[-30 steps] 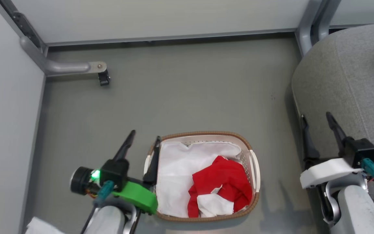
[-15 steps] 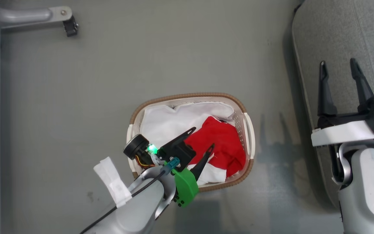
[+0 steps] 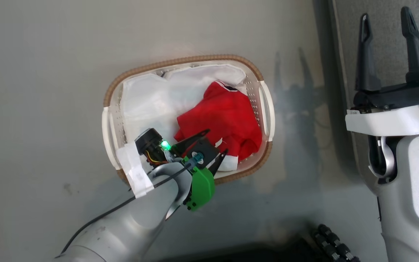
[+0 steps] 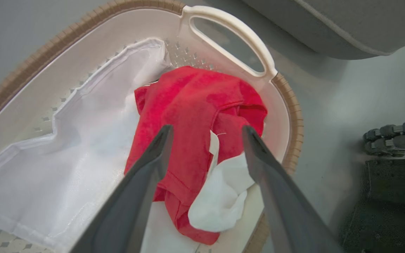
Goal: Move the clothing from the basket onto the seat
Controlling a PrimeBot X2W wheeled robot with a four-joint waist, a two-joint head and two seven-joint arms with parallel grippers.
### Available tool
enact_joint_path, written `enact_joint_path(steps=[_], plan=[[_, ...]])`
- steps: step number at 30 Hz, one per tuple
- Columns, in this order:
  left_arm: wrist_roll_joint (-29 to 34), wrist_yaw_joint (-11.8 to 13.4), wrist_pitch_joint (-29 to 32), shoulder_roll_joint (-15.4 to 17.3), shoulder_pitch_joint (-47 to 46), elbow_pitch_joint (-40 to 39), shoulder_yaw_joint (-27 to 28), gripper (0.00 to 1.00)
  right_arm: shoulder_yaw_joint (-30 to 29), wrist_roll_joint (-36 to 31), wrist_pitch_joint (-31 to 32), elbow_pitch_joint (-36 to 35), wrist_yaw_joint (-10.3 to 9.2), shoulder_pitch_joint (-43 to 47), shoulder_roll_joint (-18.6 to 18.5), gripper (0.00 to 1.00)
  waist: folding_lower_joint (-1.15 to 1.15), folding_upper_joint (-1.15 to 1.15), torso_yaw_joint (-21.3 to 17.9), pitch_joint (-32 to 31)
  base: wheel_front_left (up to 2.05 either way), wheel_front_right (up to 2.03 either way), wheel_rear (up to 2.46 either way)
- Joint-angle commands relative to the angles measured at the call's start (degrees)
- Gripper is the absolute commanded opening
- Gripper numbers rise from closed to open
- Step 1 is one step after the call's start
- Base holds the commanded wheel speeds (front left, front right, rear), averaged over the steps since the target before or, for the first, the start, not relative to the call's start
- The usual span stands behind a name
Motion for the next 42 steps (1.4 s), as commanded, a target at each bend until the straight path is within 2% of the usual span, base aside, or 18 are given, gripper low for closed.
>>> enact_joint_path(steps=[1, 6, 13, 16, 17, 18, 19, 20, 34, 42], plan=[[-0.41, 0.13, 0.15, 0.45, -1.73, 0.88, -0.23, 1.0, 0.35, 0.32, -0.12, -0.7, -0.08, -1.17, -0.16, 1.0, -0.01, 0.0, -4.23, 7.1, 0.0, 0.0, 0.0], [-1.47, 0.27, 0.62, 0.43, -4.25, 4.09, -1.87, 1.0, 1.03, 1.1, -0.12, -3.11, -0.08, -2.56, -0.15, 1.0, -0.01, 0.0, -5.24, 10.55, 0.0, 0.0, 0.0], [-3.17, 2.97, 0.55, 0.38, -7.32, 9.11, -1.53, 1.0, 1.87, 2.09, -0.12, -4.46, -0.08, -3.73, -0.15, 1.0, -0.01, 0.0, -6.35, 13.0, 0.0, 0.0, 0.0], [-3.99, 3.33, 0.3, 0.38, -8.15, 10.23, -1.38, 1.0, 1.92, 2.27, -0.12, -4.71, -0.08, -3.96, -0.16, 1.0, -0.01, 0.0, -6.6, 13.25, 0.0, 0.0, 0.0], [-4.26, 3.34, 0.18, 0.39, -8.37, 10.57, -1.37, 0.74, 1.91, 2.32, -0.12, -4.7, -0.08, -3.98, -0.15, 1.0, -0.01, 0.0, -6.63, 13.26, 0.0, 0.0, 0.0], [-4.58, 3.42, 0.0, 0.39, -8.57, 10.72, -1.37, 0.38, 1.9, 2.42, -0.12, -4.65, -0.08, -3.97, -0.16, 1.0, -0.01, 0.0, -6.63, 13.23, 0.0, 0.0, 0.0], [-4.9, 3.54, -0.47, 0.39, -8.71, 10.67, -1.31, 0.16, 1.86, 2.52, -0.12, -4.54, -0.08, -3.94, -0.17, 1.0, -0.01, 0.0, -6.6, 13.16, 0.0, 0.0, 0.0], [-5.18, 3.51, -0.71, 0.39, -8.71, 10.55, -1.33, 0.0, 1.86, 2.55, -0.12, -4.45, -0.08, -3.91, -0.16, 1.0, -0.01, 0.0, -6.56, 13.07, 0.0, 0.0, 0.0], [-7.0, 4.42, -3.81, 0.37, -7.18, 8.4, -1.93, 0.0, 2.06, 1.72, -0.12, -1.28, -0.08, -3.5, -0.17, 1.0, -0.01, 0.0, -4.37, 7.29, 0.0, 0.0, 0.0], [-5.35, 5.1, -3.82, 1.75, -3.86, 0.34, 1.7, 0.0, 1.17, -0.47, -0.12, 1.64, -0.08, -0.39, -0.19, 1.0, -0.01, 0.0, -1.13, -0.8, 0.0, 0.0, 0.0]])
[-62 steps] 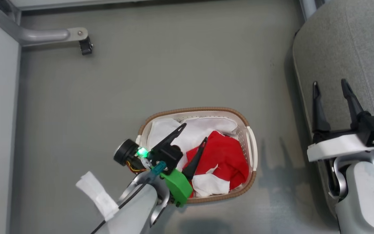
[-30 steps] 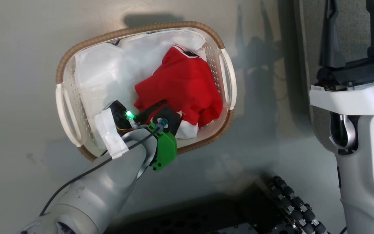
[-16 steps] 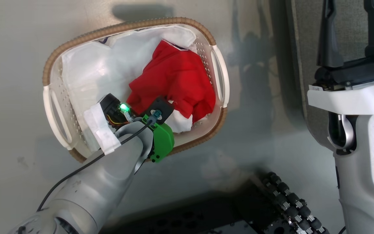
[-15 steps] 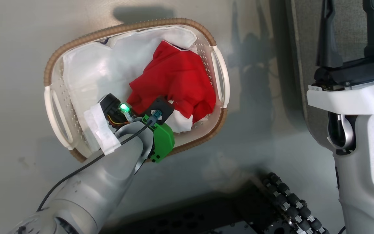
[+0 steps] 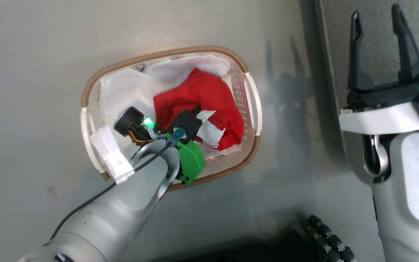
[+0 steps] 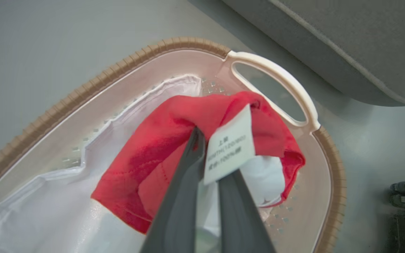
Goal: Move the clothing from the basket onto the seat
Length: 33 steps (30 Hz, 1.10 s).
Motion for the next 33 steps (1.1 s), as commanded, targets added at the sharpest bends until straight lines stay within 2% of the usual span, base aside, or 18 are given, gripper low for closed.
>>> enact_joint_path(steps=[1, 12, 18, 26, 33], plan=[[0.84, 0.37, -0.18, 0.67, 1.5, -1.48, 0.67, 0.0, -0.18, -0.58, -0.12, 0.67, -0.08, 1.19, -0.23, 1.0, 0.0, 0.0, 2.78, -5.52, 0.0, 0.0, 0.0], [3.85, 0.55, -0.2, 3.7, 10.28, -13.61, 8.22, 0.0, -0.48, -2.27, -0.11, 6.28, -0.08, 8.04, -0.25, 1.0, 0.0, 0.0, 6.2, -20.97, 0.0, 0.0, 0.0], [5.54, -0.16, -0.2, 5.51, 13.17, -18.16, 11.55, 0.0, 0.25, -2.1, -0.11, 8.97, -0.08, 12.68, -0.24, 1.0, 0.0, 0.0, 7.14, -28.81, 0.0, 0.0, 0.0], [7.15, -1.35, -0.21, 7.25, 11.58, -20.81, 14.14, 0.0, 2.91, -1.14, -0.11, 11.04, -0.08, 17.16, -0.24, 1.0, 0.0, 0.0, 7.93, -37.98, 0.0, 0.0, 0.0], [6.44, -1.94, -0.11, 7.83, 7.99, -20.89, 15.45, 0.0, 4.77, -0.62, -0.11, 12.31, -0.08, 19.13, -0.24, 1.0, 0.0, 0.0, 8.19, -43.51, 0.0, 0.0, 0.0]])
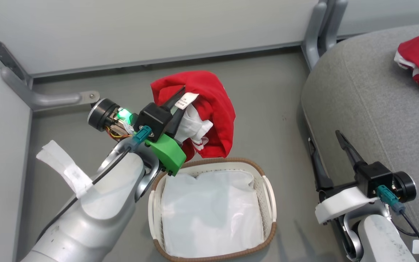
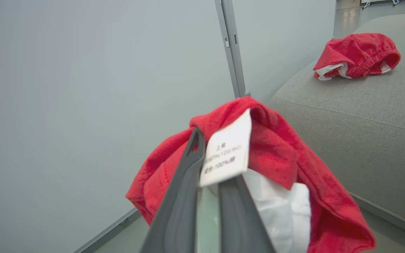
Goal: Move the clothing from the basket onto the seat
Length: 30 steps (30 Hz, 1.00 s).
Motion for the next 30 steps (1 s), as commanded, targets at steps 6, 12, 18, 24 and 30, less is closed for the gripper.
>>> enact_joint_path(steps=[6, 12, 18, 24, 30], plan=[[-1.07, -0.56, 1.64, 0.85, -2.84, -1.25, 0.73, 0.0, 3.0, 1.82, -0.11, -0.28, -0.08, 0.41, -0.21, 1.0, 0.0, 0.0, 1.37, -8.12, 0.0, 0.0, 0.0], [-2.16, -0.06, 3.16, 1.45, -3.27, -2.73, 1.21, 0.0, 11.44, 6.61, -0.11, -4.66, -0.08, -1.84, -0.22, 1.0, 0.0, 0.0, 1.44, -8.7, 0.0, 0.0, 0.0], [-2.89, 0.44, 4.12, 1.28, -1.91, -3.66, 0.88, 0.0, 18.68, 10.49, -0.11, -6.17, -0.08, -4.15, -0.28, 1.0, 0.0, 0.0, 1.72, -8.63, 0.0, 0.0, 0.0], [-3.58, 0.3, 5.64, 0.6, -2.3, -4.33, 0.34, 0.0, 22.05, 9.84, -0.11, 0.32, -0.08, -10.04, -0.24, 1.0, 0.0, 0.0, 2.48, -8.45, 0.0, 0.0, 0.0], [-4.59, -0.05, 7.53, 0.43, -3.25, -5.82, 0.16, 0.0, 25.56, 9.66, -0.09, 7.0, -0.08, -15.94, -0.23, 1.0, 0.0, 0.0, 3.49, -7.92, 0.0, 0.0, 0.0]])
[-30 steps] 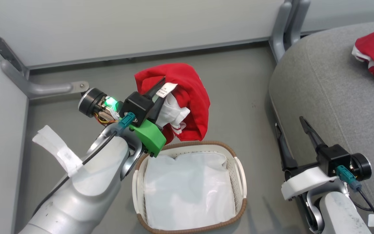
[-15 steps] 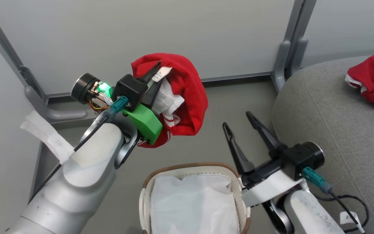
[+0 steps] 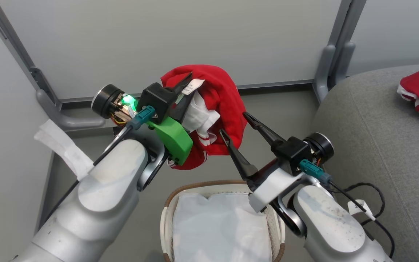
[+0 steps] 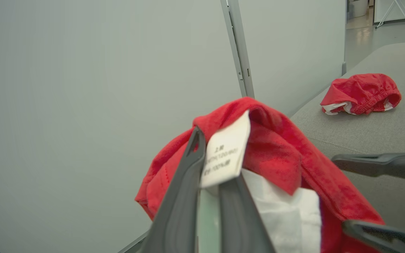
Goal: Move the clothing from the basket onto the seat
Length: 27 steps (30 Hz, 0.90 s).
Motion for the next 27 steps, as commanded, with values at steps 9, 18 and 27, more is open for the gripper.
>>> enact_joint_path(steps=[9, 18, 27], plan=[[-1.35, 0.51, 2.05, 0.96, 0.04, -3.85, 0.07, 0.0, 2.45, -1.35, -0.04, 7.65, -0.08, -5.12, -0.23, 1.0, 0.01, 0.0, 0.93, 1.4, 0.0, 0.0, 0.0], [-2.3, 1.51, 2.71, 1.67, 1.17, -7.61, 0.32, 0.0, 4.24, -0.28, -0.01, 15.5, -0.08, -8.17, -0.23, 1.0, 0.01, 0.0, 1.11, 2.49, 0.0, 0.0, 0.0], [-3.45, 2.82, 3.19, 2.3, 3.05, -11.03, 0.81, 0.0, 4.28, 0.81, -0.02, 17.97, -0.08, -11.78, -0.24, 0.0, 0.01, 0.0, 0.74, 3.5, 0.0, 0.0, 0.0]])
